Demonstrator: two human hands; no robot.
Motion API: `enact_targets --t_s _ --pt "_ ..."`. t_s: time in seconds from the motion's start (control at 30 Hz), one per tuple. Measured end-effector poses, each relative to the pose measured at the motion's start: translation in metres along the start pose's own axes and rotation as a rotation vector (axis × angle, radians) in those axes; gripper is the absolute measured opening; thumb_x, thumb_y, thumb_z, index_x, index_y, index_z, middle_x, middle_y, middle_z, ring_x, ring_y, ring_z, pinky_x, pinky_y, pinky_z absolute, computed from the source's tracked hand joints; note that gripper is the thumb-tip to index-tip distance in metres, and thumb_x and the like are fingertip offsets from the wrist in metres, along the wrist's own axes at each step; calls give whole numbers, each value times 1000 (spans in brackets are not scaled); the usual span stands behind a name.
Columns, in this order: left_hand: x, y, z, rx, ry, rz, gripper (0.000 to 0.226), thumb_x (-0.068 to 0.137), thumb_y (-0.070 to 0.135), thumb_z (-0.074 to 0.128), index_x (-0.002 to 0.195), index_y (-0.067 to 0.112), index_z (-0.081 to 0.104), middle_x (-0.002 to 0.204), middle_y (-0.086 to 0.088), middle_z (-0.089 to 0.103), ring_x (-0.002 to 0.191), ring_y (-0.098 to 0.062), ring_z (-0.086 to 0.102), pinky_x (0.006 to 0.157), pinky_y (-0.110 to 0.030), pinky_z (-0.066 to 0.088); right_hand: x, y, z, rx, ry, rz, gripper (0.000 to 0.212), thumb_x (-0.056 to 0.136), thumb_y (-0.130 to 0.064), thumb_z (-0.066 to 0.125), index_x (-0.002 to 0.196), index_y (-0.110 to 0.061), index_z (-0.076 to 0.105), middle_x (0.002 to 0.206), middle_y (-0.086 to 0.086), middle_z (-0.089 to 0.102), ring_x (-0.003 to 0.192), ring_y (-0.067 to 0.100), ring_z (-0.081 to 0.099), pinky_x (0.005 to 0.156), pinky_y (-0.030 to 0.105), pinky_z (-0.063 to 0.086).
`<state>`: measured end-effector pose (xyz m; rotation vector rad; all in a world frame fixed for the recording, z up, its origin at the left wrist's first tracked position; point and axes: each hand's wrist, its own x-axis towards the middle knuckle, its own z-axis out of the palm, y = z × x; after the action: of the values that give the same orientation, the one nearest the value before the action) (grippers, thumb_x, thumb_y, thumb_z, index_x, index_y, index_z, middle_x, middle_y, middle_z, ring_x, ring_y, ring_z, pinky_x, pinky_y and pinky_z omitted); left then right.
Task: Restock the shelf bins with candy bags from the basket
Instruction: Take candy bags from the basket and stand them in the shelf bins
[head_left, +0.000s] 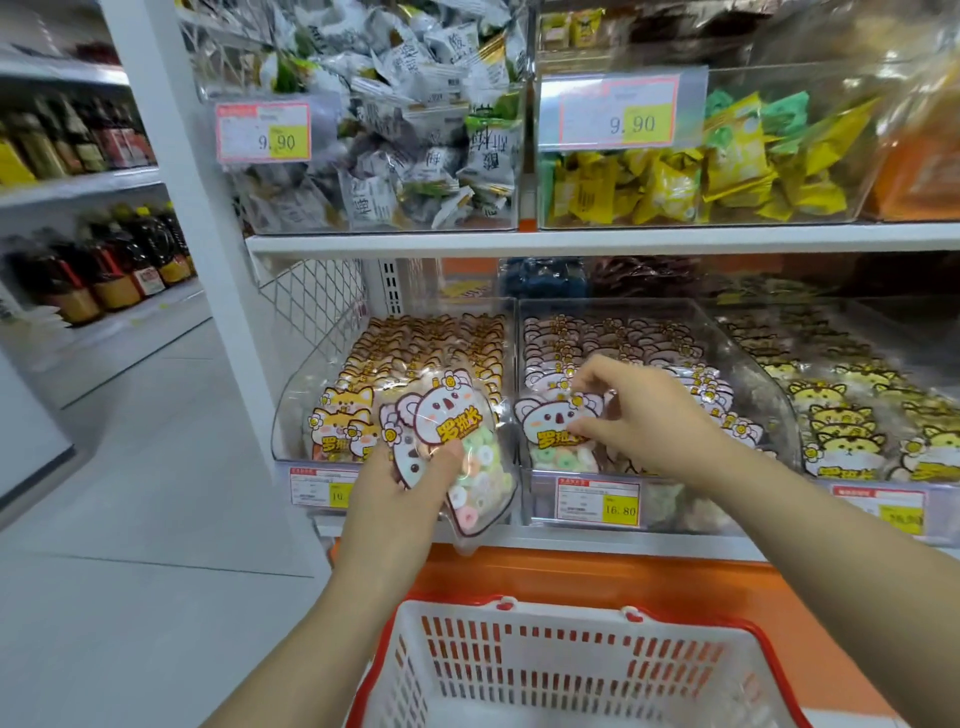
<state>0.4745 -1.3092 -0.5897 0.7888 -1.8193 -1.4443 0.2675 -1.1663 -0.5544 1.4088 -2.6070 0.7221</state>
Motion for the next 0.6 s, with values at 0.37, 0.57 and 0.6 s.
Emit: enact_targets --t_s 0.37,0.57,0.6 --pt "-7 4 2 -46 -71 3 14 91 26 69 106 25 68 96 16 76 94 -4 72 69 -18 56 -5 -11 15 -460 -130 -55 28 91 -48 60 117 -36 55 97 -6 67 99 19 59 100 36 32" --pt "-9 7 3 -60 -97 -3 17 92 26 69 108 23 67 100 13 76 95 -4 71 60 -10 52 18 -29 12 -610 -322 -117 19 90 -42 65 91 -27 55 85 -6 55 99 23 61 101 41 34" --pt "-7 7 2 -60 -93 -5 17 92 27 69 108 23 67 100 13 76 96 -5 71 61 -11 52 24 -30 12 -620 -376 -115 22 89 -41 67 84 -26 52 81 -6 52 95 24 59 99 42 35"
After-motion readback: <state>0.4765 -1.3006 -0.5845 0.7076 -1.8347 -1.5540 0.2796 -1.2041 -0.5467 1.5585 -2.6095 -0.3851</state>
